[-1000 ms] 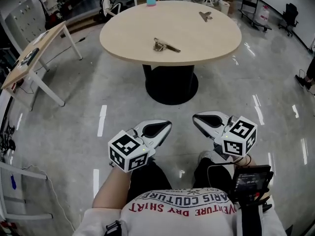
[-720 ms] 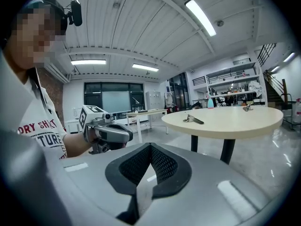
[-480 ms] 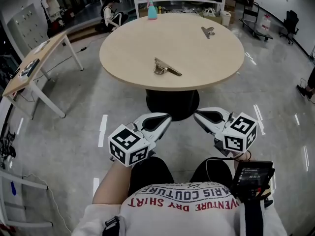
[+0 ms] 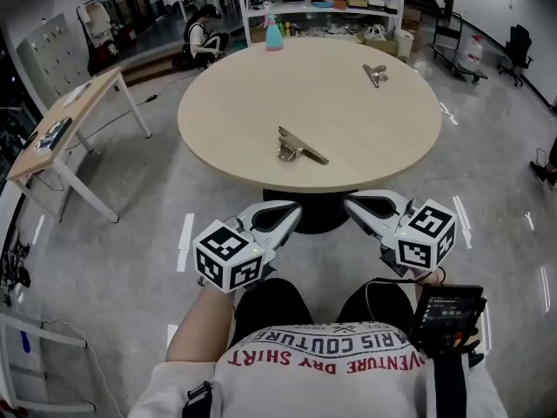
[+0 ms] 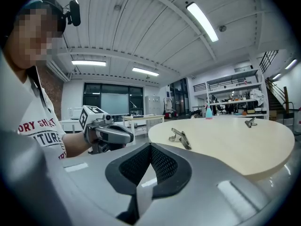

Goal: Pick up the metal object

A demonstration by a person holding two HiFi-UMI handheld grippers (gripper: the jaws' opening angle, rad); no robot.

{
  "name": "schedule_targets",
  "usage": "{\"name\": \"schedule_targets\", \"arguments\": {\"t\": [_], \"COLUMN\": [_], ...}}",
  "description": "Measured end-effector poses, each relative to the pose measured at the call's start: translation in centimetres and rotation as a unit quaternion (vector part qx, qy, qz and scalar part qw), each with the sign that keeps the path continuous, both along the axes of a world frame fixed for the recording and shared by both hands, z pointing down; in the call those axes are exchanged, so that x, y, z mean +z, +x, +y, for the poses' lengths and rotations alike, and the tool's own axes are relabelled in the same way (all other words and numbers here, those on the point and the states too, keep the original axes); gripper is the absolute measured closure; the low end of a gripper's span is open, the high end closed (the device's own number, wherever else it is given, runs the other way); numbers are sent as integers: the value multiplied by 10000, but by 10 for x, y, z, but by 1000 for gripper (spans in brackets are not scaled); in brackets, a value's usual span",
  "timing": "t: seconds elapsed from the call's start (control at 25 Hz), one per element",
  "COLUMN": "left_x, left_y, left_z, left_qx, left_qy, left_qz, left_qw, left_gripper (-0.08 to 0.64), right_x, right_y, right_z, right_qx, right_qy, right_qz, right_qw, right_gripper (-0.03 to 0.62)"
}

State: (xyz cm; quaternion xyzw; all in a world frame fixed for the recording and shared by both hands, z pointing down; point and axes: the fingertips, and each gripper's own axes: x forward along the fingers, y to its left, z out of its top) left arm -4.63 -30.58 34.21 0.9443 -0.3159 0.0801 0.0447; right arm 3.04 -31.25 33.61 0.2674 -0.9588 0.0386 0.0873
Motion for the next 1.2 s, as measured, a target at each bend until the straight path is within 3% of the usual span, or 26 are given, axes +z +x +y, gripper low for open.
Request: {"name": "schedule_targets", "arguments": {"t": [0.28,0.52,0.84,1.04,1.2], "left_x": [-5,-16,-31,-18,11], "left_y": [5,-4,-13,-21,-25], "left_z": [6,-4,-61,-125,-156], "left_qx": [294,224,-171,-372,-379], "left_qy": [83,237,432,39,-558], "left_qz": [-16,-159,-758,-1386,-1904], "left_qw": [9995,9993,9960,9896,9794], "left_gripper": [557,544,271,167,145], "right_x": [0,1,6,13,15], "right_y": [-1,-3,2,3,5], "right_z": [-1,-3,-3,-4,-5], "right_qx": [-3,-3,35,24,63], "right_qy": [-62,-100,-123,-173,-194], "right_qz": [-12,5,8,6,-1], "right_qw": [10000,9999,9999,9998,9998], "right_gripper": [591,591,591,591,591]}}
